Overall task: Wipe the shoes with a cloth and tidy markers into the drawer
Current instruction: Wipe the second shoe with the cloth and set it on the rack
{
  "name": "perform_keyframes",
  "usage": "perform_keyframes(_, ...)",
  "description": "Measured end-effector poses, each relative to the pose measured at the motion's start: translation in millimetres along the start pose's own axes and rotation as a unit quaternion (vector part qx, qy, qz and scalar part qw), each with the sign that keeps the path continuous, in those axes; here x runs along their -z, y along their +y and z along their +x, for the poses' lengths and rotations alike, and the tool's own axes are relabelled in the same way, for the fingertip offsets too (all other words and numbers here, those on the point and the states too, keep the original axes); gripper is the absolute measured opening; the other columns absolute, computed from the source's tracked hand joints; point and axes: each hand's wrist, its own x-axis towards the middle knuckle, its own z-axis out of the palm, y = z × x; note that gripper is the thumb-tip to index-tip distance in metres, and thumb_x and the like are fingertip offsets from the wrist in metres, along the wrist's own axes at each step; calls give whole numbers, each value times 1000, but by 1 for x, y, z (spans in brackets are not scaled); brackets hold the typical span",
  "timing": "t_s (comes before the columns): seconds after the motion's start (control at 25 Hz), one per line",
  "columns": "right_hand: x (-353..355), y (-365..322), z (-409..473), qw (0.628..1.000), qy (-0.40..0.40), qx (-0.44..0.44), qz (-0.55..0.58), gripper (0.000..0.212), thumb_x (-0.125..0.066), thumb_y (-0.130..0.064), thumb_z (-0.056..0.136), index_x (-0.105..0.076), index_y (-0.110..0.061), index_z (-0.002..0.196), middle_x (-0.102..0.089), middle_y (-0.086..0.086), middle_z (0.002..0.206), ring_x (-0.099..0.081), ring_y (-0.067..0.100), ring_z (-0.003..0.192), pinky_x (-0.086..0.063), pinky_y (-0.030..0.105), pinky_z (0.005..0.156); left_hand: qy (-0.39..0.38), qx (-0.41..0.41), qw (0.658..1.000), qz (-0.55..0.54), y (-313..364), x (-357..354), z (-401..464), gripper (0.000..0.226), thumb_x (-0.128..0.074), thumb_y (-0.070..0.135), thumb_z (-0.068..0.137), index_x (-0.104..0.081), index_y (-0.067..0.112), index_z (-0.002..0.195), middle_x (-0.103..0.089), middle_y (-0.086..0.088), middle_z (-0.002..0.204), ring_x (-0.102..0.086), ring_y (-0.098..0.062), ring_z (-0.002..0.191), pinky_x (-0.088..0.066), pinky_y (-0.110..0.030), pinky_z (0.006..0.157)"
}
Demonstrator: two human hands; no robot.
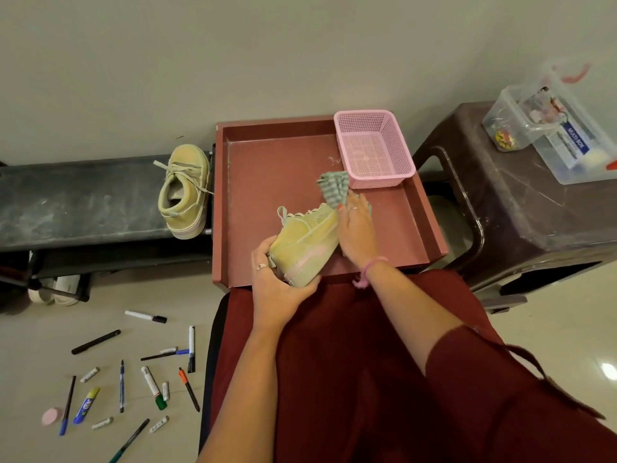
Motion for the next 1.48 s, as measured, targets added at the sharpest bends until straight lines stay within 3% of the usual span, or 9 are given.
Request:
perform_keyframes(0.24, 20, 6, 35, 997, -30, -63, 10, 33, -33, -7, 98, -57, 4, 119, -58, 19, 121, -51, 33, 116, -38, 36, 101, -15, -10, 999, 27, -1, 3, 1, 91, -92, 16, 51, -42, 24, 127, -45, 8, 122, -49, 2, 114, -43, -6, 85)
perform_keyframes(0.4, -8, -10, -36, 999, 33, 8, 24, 47, -33, -11, 100, -32, -4, 146, -32, 12, 152, -20, 28, 145, -13, 38, 120, -26, -19, 999, 33, -6, 10, 5, 88, -89, 16, 51, -41, 36, 122, -44, 9, 123, -50, 0, 114, -45, -13, 88)
perform_keyframes(0.6, -21, -14, -87, 994, -37, 84, 64, 53, -28, -27, 103, -9, -19, 152, -8, -10, 158, 7, 1, 146, 2, 11, 115, -28, -4, 999, 28, -8, 13, 4, 88, -89, 17, 52, -42, 24, 126, -46, 0, 124, -53, -14, 114, -52, -30, 90)
perform_keyframes(0.8, 3, 1, -4, 999, 17, -13, -33, 41, -31, -13, 101, -44, 2, 137, -42, 15, 145, -30, 29, 140, -21, 35, 118, -36, -22, 998, 41, -4, 11, 3, 87, -88, 16, 54, -40, 26, 127, -45, 4, 124, -49, -8, 117, -46, -18, 92)
perform_keyframes(0.92, 21, 6, 29, 998, -16, -68, 8, 24, -35, -9, 98, -57, -3, 91, -61, 16, 106, -55, 32, 103, -36, 27, 83, -53, -29, 996, 67, -6, 16, 9, 89, -89, 17, 56, -38, 32, 128, -43, 7, 125, -47, -4, 118, -40, -9, 91)
perform_keyframes(1.0, 27, 11, 33, 996, -41, -79, 14, 26, -35, -12, 99, -56, -2, 87, -61, 15, 101, -56, 31, 96, -33, 28, 73, -63, -36, 992, 100, -10, 24, 17, 91, -90, 19, 56, -38, 31, 129, -43, 7, 126, -45, -4, 118, -38, -8, 93)
perform_keyframes(1.24, 23, 15, 8, 998, 7, 6, 59, 33, -35, -9, 99, -60, -4, 121, -60, 8, 123, -51, 21, 117, -36, 33, 104, -94, -38, 965, 244, -18, 46, 42, 102, -89, 20, 57, -31, 14, 140, -33, 11, 131, -24, -1, 128, -19, -62, 114)
perform_keyframes(1.36, 21, 19, -1, 999, 24, 11, 45, 36, -35, -10, 101, -53, -4, 132, -53, 9, 136, -42, 23, 131, -28, 39, 113, -146, -23, 938, 313, -15, 39, 46, 125, -91, 39, 54, -16, 10, 149, -23, -4, 152, -9, -20, 146, 4, -55, 116)
perform_keyframes(1.48, 21, 27, -10, 998, 26, 18, 48, 37, -37, -13, 100, -50, -6, 134, -49, 8, 140, -38, 21, 134, -27, 41, 114, -114, -36, 908, 402, -7, 16, 49, 131, -87, 56, 50, -18, 5, 149, -25, -13, 151, -9, -32, 146, 0, -55, 115)
